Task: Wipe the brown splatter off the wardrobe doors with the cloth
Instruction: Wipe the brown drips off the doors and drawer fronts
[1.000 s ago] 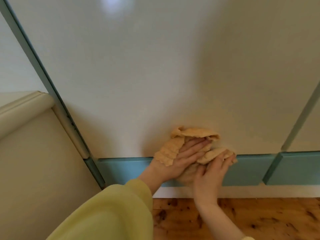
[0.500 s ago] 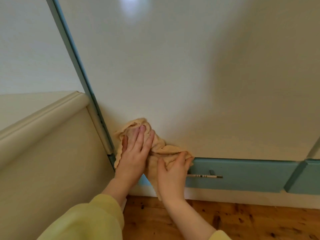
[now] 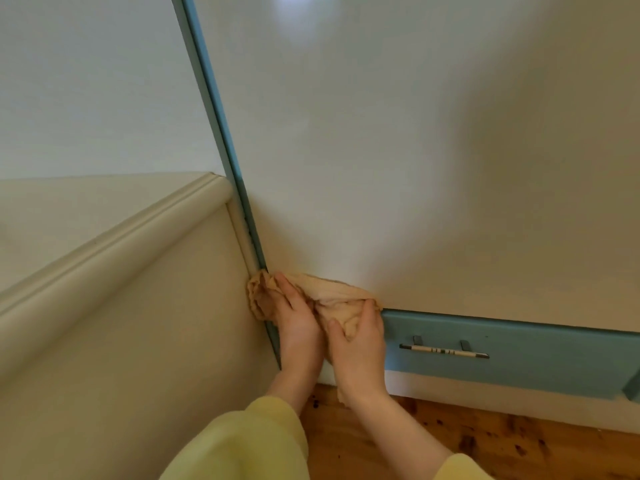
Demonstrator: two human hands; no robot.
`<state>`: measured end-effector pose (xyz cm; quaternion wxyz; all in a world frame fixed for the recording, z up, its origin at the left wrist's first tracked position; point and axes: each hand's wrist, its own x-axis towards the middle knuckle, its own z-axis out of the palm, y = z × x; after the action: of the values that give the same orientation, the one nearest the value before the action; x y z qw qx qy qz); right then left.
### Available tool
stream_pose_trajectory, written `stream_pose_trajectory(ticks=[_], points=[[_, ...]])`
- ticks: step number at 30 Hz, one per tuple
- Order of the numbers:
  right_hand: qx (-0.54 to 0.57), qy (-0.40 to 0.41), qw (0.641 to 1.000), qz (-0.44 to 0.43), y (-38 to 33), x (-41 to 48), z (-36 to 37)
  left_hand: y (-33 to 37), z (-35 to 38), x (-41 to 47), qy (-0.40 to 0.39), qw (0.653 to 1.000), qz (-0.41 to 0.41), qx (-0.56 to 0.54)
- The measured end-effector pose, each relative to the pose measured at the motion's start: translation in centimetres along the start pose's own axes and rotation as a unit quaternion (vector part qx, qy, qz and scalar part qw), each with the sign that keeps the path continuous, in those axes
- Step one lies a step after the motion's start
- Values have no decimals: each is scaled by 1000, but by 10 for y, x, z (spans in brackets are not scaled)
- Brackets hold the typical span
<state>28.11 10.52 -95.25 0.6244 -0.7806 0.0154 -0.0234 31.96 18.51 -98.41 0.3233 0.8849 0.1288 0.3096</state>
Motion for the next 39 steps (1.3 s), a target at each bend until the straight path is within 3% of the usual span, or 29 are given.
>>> stream_pose_trajectory(ticks=[9, 14, 17, 26, 34, 39], points=[[-21, 36, 999, -6, 7, 1, -1, 22, -3, 1, -57, 991, -115, 36], [-13, 44, 999, -27, -4, -3, -10, 36, -7, 1, -75, 983, -164, -13], [-22, 41, 997, -61, -15, -6, -19, 46, -9, 9, -38, 981, -187, -30], [59, 48, 986, -150, -80, -2, -49, 97, -50, 49, 71, 996, -28, -48], [76, 47, 978, -189, -162, 22, -85, 158, -99, 97, 99, 993, -6, -68], [67, 37, 974, -214, -204, 28, -89, 181, -139, 125, 117, 989, 71, -63]])
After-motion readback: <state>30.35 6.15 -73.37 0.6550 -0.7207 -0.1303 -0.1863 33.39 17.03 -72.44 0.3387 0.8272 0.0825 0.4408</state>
